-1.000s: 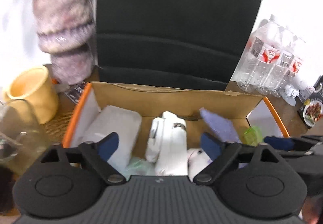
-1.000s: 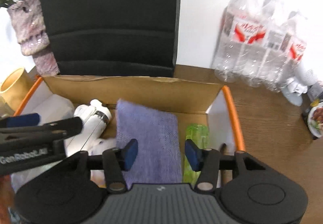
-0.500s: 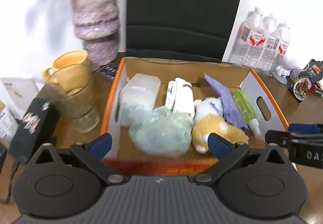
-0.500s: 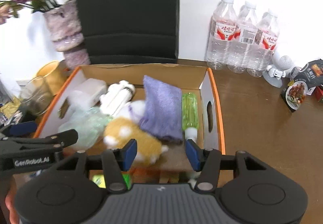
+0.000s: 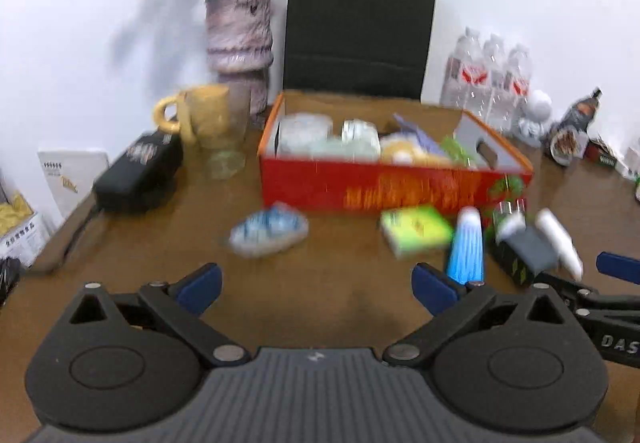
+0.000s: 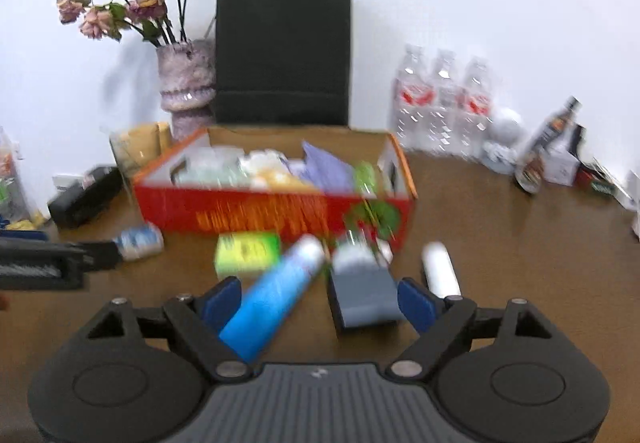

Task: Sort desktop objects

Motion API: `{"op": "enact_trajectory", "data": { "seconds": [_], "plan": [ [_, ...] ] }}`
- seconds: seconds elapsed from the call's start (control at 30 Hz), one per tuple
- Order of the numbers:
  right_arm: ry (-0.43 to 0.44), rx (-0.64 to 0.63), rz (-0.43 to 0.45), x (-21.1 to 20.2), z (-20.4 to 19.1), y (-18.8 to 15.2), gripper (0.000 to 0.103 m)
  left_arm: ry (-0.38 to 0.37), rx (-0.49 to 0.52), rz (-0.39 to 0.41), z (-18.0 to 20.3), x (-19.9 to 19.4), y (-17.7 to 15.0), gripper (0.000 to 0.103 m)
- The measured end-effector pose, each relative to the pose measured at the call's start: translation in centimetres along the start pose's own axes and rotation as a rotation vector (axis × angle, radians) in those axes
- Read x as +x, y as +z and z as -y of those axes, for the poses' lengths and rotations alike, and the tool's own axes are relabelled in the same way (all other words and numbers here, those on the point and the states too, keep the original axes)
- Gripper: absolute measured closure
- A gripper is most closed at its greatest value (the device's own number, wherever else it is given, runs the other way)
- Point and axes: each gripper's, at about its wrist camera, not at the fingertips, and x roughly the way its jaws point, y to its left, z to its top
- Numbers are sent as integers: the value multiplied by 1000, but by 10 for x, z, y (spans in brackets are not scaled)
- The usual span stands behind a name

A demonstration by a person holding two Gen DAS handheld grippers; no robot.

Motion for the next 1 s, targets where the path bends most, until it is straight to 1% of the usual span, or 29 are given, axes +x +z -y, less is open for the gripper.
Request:
{"op": "enact_trajectory", "data": {
  "seconds": [0.07,0.13,0.23,0.33,0.43,0.57,0.73,0.9,1.0],
  "plan": [
    [-6,3,-30,1,0,-24,18,-2,1,-15,2,-2,-22,0],
    [4,19,-47,1,1,-39,18,-2,19,-44,5,1,-40,0],
    [22,41,-47,-1,2,-53,18,-4,54,-55,9,4,-53,0],
    [1,38,-51,-3,1,-64,18,16,69,-48,11,7,-60,0],
    [-7,44,-40,-8,1,-67,17,14,77,-51,9,9,-64,0],
    [-8,61,-72,-4,3,-69,16,0,66,-62,6,9,-66,0],
    [4,89,-74,-6,7,-71,16,-2,66,-64,7,9,-67,0],
    [3,85,-78,-5,6,-71,14,-4,66,-66,7,10,-67,0],
    [12,92,-78,-5,7,-71,10,-4,66,-66,8,10,-67,0]
  ]
}}
